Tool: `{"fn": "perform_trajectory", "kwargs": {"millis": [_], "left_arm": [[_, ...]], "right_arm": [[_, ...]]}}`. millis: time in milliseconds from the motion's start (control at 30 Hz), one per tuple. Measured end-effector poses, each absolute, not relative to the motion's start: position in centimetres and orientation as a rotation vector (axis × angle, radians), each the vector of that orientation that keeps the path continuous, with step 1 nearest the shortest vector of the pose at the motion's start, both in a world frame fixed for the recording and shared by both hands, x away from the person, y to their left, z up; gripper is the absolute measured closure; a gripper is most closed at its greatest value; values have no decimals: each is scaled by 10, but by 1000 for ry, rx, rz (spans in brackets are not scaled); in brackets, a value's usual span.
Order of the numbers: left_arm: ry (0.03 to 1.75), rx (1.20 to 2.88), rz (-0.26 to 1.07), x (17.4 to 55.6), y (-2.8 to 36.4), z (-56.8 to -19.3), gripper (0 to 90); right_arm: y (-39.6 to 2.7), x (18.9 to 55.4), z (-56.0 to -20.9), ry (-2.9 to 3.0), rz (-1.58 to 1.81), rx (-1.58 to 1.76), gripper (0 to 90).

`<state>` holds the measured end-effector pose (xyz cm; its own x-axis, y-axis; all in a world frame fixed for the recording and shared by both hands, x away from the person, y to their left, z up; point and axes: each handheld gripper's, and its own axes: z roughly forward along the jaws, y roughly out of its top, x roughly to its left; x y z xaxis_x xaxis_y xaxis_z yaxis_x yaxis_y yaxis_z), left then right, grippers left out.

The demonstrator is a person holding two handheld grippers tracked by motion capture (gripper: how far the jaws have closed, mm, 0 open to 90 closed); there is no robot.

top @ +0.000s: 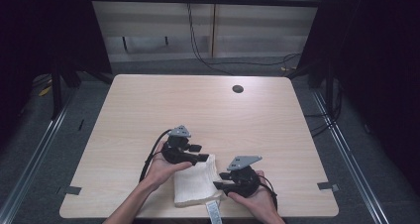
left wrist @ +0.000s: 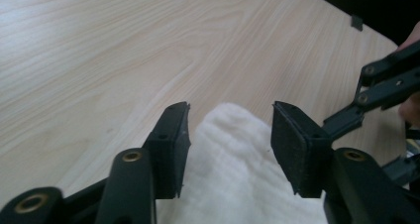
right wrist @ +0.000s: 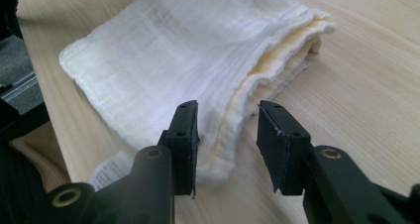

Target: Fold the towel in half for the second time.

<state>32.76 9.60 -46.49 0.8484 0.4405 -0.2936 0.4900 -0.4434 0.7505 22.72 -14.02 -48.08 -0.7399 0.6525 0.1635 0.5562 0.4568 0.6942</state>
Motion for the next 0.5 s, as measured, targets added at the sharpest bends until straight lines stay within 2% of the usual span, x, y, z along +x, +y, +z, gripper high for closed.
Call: {"fn": "perform_trajectory", "kwargs": {"millis": [200,333,500], "left_arm": [[686,2091,-32,322,118,-462,442],[725,2100,-31,321,132,-462,382],[789,2107,31,317,146,-457,361]], "right_arm": [[-156,225,-479,2498,1183,1139,563],[-168,227,-477,2453,1228,1178,539],[-177,229,-468,2445,1287,1143,491]]}}
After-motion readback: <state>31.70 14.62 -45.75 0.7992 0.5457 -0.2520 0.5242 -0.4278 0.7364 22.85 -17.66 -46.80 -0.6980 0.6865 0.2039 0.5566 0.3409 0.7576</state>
